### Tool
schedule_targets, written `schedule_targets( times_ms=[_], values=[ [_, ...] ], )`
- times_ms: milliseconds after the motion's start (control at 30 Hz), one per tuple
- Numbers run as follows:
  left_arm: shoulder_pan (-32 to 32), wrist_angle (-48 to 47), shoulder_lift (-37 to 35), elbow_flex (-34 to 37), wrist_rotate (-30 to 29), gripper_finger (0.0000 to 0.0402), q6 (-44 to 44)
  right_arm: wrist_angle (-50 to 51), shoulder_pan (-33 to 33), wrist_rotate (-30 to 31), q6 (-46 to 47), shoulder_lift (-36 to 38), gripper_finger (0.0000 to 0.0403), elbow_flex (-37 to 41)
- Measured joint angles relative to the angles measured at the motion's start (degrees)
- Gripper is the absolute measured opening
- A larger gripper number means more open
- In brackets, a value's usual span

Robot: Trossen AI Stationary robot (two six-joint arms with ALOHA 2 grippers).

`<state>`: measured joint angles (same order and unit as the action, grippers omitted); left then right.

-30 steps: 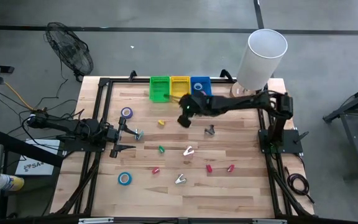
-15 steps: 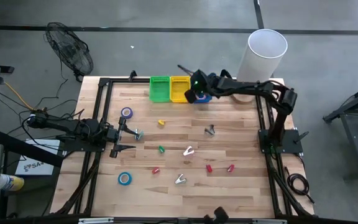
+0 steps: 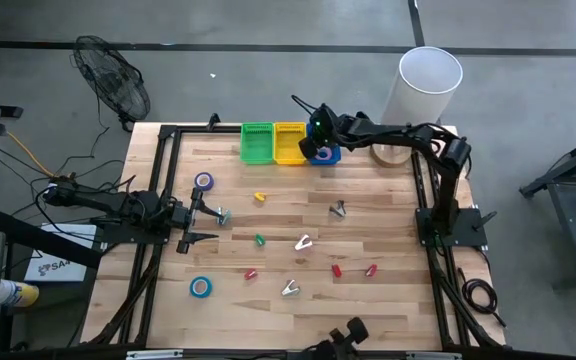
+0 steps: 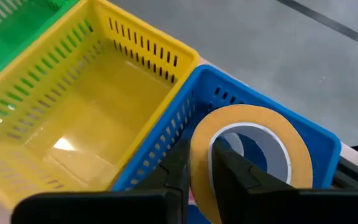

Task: Pick and place Stapler, Stapler remover, tape
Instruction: Put the yellow tape into the blue bin

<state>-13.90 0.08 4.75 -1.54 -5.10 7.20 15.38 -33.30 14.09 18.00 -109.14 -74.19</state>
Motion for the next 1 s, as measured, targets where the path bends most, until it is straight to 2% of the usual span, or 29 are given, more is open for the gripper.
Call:
schedule_targets(
  times_ms=[367, 1000],
  values=[
    [-0.01, 0.01, -0.02, 0.00, 0.04, 0.0259, 0.00, -2.03, -2.15, -2.10, 0.22, -2.19, 0.0045, 0.00],
    [0.00, 0.01, -0.02, 0.00, 0.10, 0.0259, 0.00, -3.87, -2.08, -4.46, 1.29, -2.19, 0.0044, 0.00]
  ],
)
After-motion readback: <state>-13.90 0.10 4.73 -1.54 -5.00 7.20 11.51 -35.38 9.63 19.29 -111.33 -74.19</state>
